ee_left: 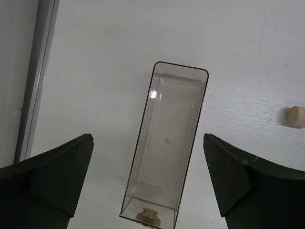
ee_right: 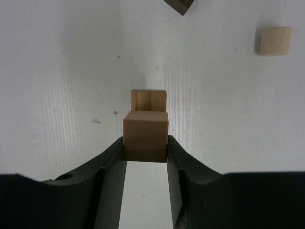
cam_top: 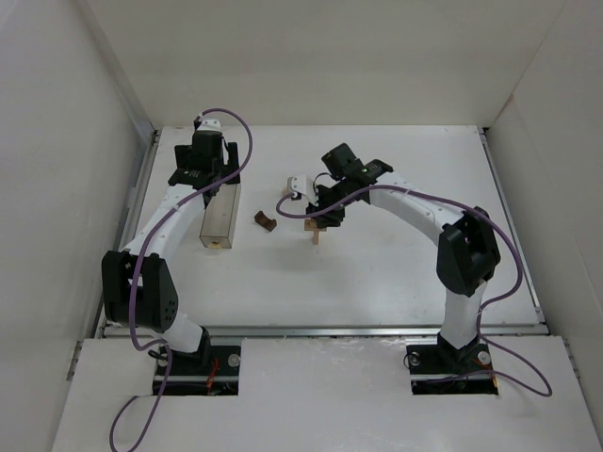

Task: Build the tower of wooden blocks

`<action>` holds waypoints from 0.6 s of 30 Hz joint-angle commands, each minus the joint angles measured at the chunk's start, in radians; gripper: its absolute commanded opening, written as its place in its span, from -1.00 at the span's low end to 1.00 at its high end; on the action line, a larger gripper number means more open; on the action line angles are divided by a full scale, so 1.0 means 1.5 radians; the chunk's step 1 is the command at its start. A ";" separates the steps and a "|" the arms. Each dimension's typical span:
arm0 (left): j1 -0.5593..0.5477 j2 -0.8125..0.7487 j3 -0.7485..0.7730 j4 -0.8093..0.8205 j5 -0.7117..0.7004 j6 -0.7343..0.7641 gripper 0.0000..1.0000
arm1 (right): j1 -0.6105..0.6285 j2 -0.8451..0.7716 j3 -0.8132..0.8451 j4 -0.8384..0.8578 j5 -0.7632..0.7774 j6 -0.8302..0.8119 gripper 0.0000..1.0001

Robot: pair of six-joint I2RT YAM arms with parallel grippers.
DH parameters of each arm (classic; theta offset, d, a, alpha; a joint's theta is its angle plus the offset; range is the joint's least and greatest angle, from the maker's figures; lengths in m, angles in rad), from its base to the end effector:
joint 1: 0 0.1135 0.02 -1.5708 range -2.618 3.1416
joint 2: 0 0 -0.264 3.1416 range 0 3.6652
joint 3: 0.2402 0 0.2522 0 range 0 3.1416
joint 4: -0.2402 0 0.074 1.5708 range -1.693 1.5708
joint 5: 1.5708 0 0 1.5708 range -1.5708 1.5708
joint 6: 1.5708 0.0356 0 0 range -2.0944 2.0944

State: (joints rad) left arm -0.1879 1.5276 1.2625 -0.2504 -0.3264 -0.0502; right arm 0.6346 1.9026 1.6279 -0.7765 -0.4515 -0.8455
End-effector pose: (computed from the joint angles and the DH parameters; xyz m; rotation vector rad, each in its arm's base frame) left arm 0.3503 -0.0550 0.3179 -0.0553 2.0615 0.1935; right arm 0.3215 0.2560 0.2624 -1.8245 1.7684 0.5083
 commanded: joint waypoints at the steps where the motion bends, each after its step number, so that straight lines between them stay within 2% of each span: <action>1: 0.003 -0.008 -0.006 0.023 -0.007 0.001 1.00 | -0.005 0.004 0.017 0.003 -0.009 -0.006 -0.94; 12: 0.003 -0.008 -0.006 0.023 -0.007 0.001 1.00 | -0.005 0.004 0.011 0.003 -0.003 -0.006 -0.91; 18: 0.003 -0.008 -0.006 0.023 -0.007 0.001 1.00 | -0.005 0.004 0.005 0.003 -0.003 -0.006 -0.62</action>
State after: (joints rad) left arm -0.1879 1.5276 1.2625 -0.2504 -0.3264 -0.0502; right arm 0.6346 1.9102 1.6279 -0.7769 -0.4511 -0.8455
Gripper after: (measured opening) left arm 0.997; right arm 0.415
